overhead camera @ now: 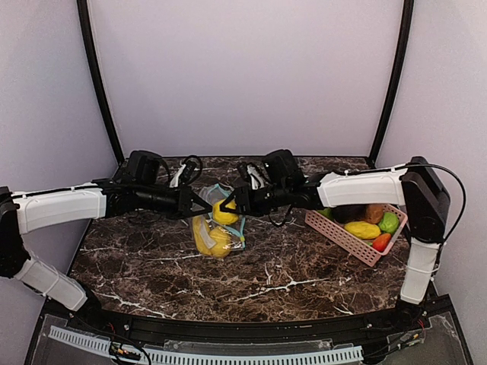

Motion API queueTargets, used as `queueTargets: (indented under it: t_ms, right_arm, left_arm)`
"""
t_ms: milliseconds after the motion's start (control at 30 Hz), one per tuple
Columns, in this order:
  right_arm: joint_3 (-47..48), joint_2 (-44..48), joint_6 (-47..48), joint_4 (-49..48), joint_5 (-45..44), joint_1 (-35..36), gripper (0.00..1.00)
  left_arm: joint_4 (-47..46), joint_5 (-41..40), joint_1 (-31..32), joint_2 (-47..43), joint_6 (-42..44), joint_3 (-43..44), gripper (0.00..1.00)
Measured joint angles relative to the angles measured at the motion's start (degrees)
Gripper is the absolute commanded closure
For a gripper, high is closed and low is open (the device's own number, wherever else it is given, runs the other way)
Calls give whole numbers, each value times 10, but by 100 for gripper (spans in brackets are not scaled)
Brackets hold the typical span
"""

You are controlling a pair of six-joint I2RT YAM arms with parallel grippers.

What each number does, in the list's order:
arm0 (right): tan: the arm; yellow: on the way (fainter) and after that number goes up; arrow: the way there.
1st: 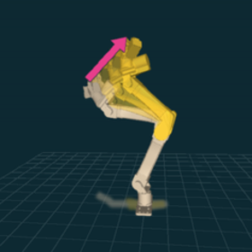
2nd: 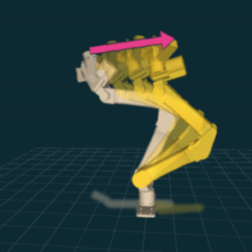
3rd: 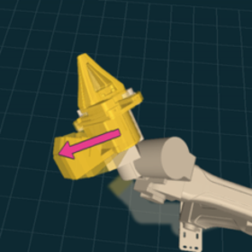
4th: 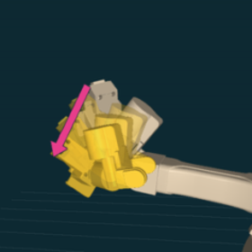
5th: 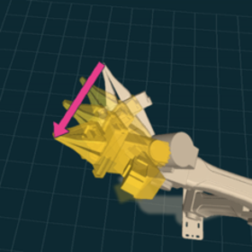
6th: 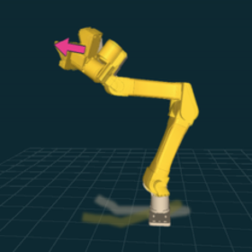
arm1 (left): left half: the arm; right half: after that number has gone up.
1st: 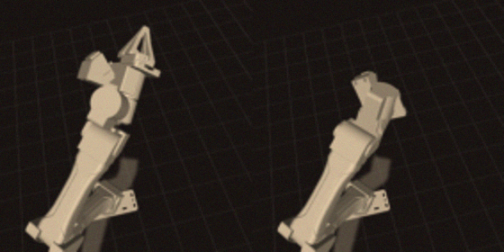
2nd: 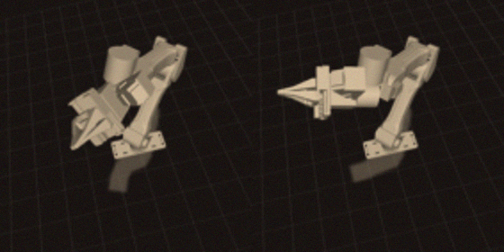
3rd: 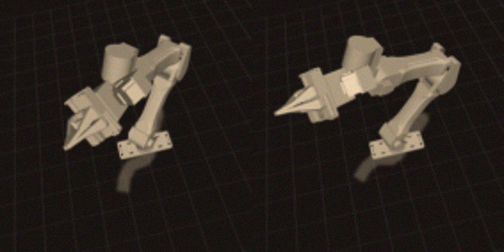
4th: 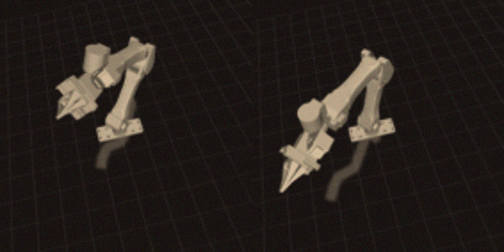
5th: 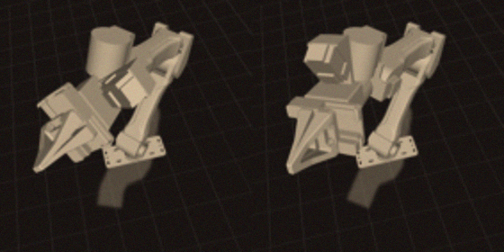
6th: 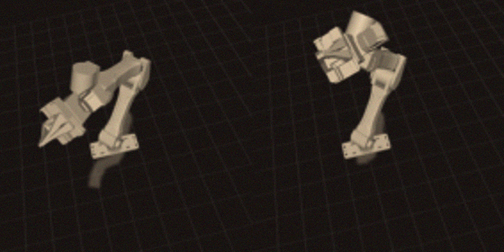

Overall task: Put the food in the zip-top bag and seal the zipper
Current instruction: Place the fake fruit in the zipper food storage bag.

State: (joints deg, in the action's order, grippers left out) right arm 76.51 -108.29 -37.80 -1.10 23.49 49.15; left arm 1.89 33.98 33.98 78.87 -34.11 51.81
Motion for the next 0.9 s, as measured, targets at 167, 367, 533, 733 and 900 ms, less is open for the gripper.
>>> queueTargets:
  t_ms: [167,367,533,733,900]
  right_arm:
    - [4,-11,-2,15,-7,1,41]
    - [23,-11,3,17,-14,1,22]
    - [23,-3,16,27,-21,1,19]
    - [7,46,28,53,-54,2,25]
    - [0,68,39,73,-84,2,36]
  left_arm:
    - [-6,3,0,-2,0,0,99]
    - [-6,-1,-2,-2,-2,0,99]
    - [-8,-4,-14,-6,-13,-9,99]
    - [-10,-6,-20,-11,-21,-14,99]
    - [-10,-6,-20,-13,-25,-18,99]
